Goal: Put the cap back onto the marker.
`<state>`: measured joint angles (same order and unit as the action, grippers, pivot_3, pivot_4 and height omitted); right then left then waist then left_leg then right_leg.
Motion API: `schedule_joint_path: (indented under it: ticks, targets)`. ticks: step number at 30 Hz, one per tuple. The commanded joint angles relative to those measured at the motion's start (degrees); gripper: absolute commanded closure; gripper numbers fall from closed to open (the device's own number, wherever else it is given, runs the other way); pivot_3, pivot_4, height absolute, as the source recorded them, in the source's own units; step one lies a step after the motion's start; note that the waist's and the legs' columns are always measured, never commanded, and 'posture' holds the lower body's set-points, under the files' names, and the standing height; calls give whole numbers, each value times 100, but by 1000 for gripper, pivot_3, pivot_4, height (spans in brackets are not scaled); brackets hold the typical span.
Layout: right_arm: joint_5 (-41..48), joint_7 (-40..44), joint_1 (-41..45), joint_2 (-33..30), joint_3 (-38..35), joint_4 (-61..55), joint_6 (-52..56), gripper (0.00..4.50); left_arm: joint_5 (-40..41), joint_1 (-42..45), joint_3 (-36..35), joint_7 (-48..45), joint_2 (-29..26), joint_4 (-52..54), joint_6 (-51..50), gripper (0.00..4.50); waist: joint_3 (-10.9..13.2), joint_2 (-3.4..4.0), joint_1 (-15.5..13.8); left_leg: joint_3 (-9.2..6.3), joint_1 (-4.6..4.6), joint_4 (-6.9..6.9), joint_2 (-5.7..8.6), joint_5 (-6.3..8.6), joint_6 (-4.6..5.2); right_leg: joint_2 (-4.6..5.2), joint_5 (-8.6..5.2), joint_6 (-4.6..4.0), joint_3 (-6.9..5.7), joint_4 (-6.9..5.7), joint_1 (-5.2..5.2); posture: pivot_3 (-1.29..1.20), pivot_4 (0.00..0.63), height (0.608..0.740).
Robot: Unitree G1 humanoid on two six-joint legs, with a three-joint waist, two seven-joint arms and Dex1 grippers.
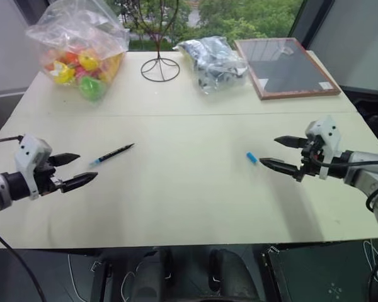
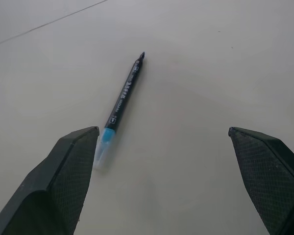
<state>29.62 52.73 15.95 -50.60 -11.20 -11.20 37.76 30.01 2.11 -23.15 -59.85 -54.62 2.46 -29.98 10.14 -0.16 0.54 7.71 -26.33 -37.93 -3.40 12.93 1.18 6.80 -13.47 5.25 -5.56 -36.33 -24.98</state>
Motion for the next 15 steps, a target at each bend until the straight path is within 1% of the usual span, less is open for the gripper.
schedule_joint_path:
  ticks: [1,10,15]
  targets:
    - [81,-58,66,43,-19,-221,65,0,-12,71,67,-39,53,-20,90,58,0,0,0,0,0,0,0,0,0,0,0,0,0,1,0,0,150,740]
    - [92,-147,2,104,-14,-294,59,0,-62,160,42,0,98,-209,214,58,0,0,3,1,0,0,0,0,0,-1,2,1,0,1,0,0,150,740]
    - [-2,-57,38,60,28,-162,-86,0,-43,224,42,-14,105,-290,269,58,0,0,5,1,0,0,0,0,0,-1,2,1,0,1,0,0,150,740]
